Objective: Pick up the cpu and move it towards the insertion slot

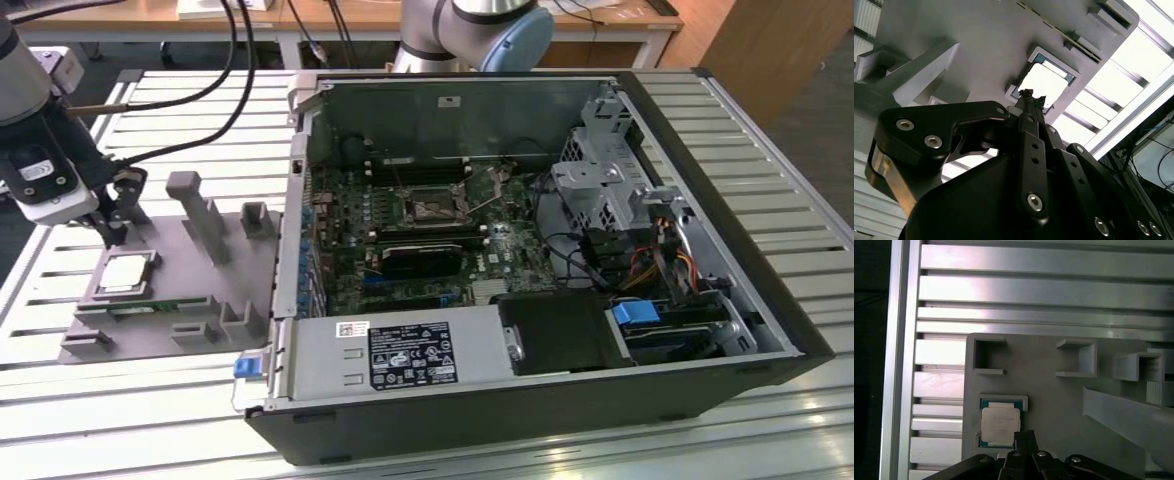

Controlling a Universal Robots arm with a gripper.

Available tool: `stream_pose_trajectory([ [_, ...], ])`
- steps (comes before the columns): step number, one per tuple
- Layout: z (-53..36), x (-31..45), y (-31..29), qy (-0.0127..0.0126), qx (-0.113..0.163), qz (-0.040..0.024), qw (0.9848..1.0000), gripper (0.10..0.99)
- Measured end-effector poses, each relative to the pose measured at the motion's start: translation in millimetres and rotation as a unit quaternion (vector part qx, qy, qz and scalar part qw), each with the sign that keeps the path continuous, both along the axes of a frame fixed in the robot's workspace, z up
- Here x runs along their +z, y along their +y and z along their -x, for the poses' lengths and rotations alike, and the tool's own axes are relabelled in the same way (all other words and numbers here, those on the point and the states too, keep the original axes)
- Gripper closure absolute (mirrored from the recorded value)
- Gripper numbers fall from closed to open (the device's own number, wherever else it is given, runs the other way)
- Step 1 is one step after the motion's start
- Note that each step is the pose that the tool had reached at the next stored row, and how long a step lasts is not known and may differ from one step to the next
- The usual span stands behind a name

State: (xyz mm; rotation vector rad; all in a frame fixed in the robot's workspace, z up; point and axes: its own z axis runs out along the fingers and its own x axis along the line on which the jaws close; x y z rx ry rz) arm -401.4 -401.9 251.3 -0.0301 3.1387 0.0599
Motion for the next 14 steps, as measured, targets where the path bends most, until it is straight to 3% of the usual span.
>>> stream_pose_trajectory([
  [14, 1.6, -20.0, 0.0, -0.0025, 0.0, 0.0, 1.0, 0.984],
])
